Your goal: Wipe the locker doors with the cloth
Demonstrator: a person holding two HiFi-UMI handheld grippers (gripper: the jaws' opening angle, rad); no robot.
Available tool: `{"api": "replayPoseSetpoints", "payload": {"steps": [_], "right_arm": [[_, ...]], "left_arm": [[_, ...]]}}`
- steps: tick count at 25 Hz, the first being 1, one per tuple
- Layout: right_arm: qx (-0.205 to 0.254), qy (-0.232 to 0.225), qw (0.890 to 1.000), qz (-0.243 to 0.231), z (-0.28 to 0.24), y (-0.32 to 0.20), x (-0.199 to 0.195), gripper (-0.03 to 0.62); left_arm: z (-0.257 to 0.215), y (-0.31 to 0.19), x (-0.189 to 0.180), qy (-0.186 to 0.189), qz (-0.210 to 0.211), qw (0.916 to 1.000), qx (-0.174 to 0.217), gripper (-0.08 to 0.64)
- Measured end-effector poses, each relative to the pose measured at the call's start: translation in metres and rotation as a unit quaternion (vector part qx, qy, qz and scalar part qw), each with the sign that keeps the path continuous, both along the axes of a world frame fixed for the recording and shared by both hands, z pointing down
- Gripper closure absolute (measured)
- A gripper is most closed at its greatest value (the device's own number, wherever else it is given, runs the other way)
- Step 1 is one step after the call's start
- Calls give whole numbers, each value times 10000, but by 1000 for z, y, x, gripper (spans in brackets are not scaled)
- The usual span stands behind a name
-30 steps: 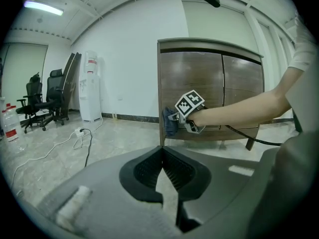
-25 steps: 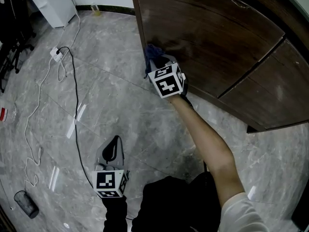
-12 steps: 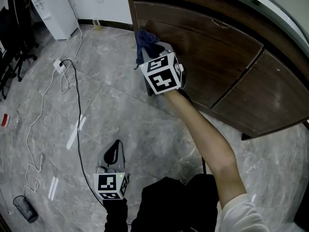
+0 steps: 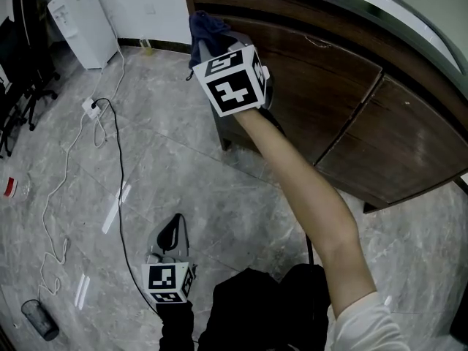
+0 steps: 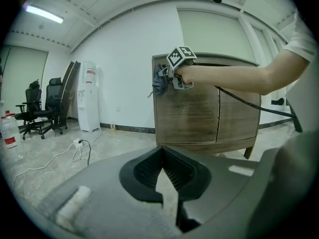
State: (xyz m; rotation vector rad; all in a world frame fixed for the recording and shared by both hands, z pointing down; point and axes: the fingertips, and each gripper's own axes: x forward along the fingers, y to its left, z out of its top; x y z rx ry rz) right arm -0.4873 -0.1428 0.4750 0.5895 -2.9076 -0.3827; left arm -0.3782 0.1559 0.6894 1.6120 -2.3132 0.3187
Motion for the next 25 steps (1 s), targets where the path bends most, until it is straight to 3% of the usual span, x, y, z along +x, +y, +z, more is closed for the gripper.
{"api": "replayPoseSetpoints", "payload": {"steps": [5,13,19,25], "right_arm": [[-100,-349,9989,-288,-19,13,12,525],[41,-573,9953,-774,-38,47,90,525],[-130,-666,9952,-701,-78,58,184,525],[-597,-660,9957,-248,-149,70,295,525]], "left_arm": [[-5,0,4,-77,-15,10000,23,557],[-40,-26,30,-298,77,9995,96,557],[-133,-52,75,-278,310,9990,-141,558],[-270,-72,112,-199,697,9972,-204,558]]}}
